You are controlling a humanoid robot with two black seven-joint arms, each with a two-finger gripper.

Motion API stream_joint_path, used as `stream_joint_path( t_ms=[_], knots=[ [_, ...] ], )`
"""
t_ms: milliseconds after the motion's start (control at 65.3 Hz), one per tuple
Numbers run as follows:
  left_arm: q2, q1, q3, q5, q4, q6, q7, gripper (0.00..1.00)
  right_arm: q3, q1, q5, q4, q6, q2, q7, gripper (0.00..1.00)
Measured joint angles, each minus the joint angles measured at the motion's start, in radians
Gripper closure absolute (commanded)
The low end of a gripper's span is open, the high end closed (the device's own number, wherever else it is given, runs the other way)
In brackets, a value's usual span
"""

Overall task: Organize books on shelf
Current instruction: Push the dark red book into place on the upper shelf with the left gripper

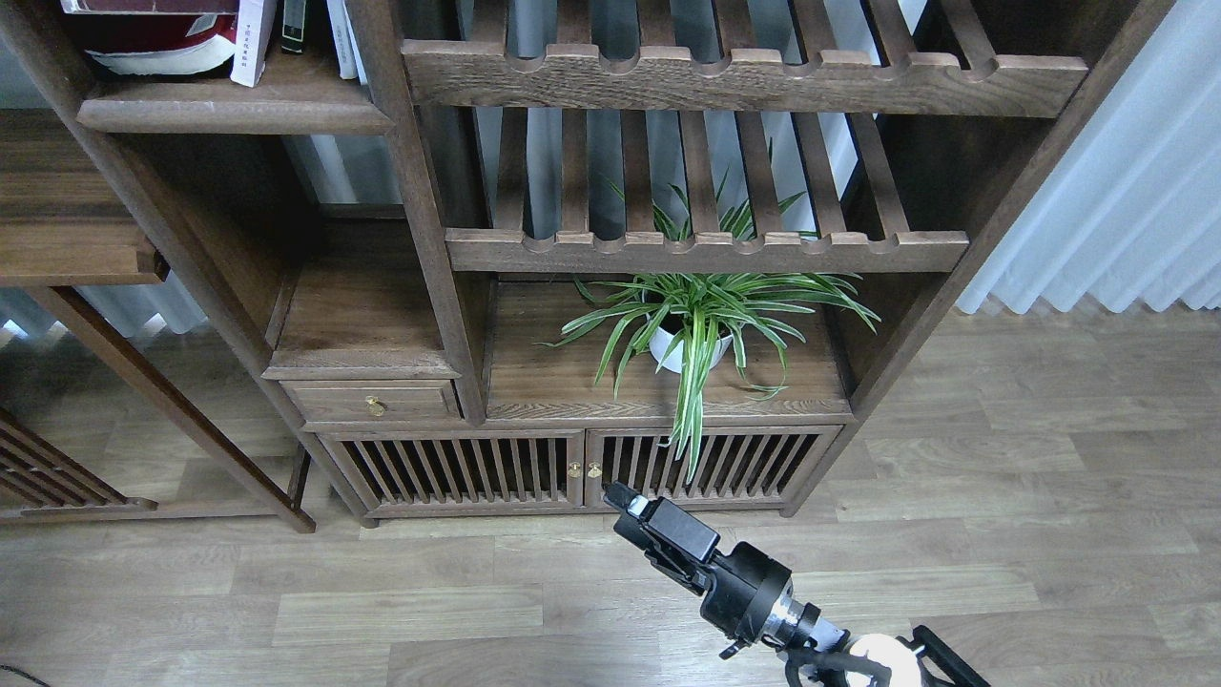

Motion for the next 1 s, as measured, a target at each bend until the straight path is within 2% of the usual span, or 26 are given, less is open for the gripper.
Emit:
stream_joint_path(
  t_ms=[77, 199, 291, 536, 551, 751, 996],
  knots=[
    [-0.025, 0.002, -0.009, -0.002, 0.004, 0.0, -0.081, 0.93, 0.0, 0.001, 0.001, 0.0, 0.0, 0.0, 0.0, 0.01],
    [-0.063, 0.01, -0.014, -0.007, 0.01, 0.0, -0.179, 0.93, 0.0, 0.002, 0.001, 0.0, 0.0, 0.0, 0.0, 0.01],
    [-0.107, 0.024, -0.025, -0.007, 0.034, 0.0, -0.23, 0.93, 0.0, 0.003, 0.001, 0.0, 0.0, 0.0, 0.0, 0.01],
    [-0.215, 0.065, -0.072, 0.002, 0.092, 0.0, -0.329, 0.94, -0.002, 0.003, 0.001, 0.0, 0.0, 0.0, 0.0, 0.01],
    [-0.226, 0.066, -0.072, 0.003, 0.108, 0.0, -0.347, 0.94, -0.002, 0.003, 0.001, 0.0, 0.0, 0.0, 0.0, 0.01],
    [-0.248, 0.056, -0.068, 0.004, 0.175, 0.0, -0.409, 0.92, -0.012, 0.003, 0.001, 0.001, 0.0, 0.0, 0.0, 0.01],
    [-0.293, 0.059, -0.069, -0.007, 0.239, 0.01, -0.428, 0.93, -0.013, 0.003, 0.001, 0.001, 0.0, 0.0, 0.0, 0.01]
  ],
)
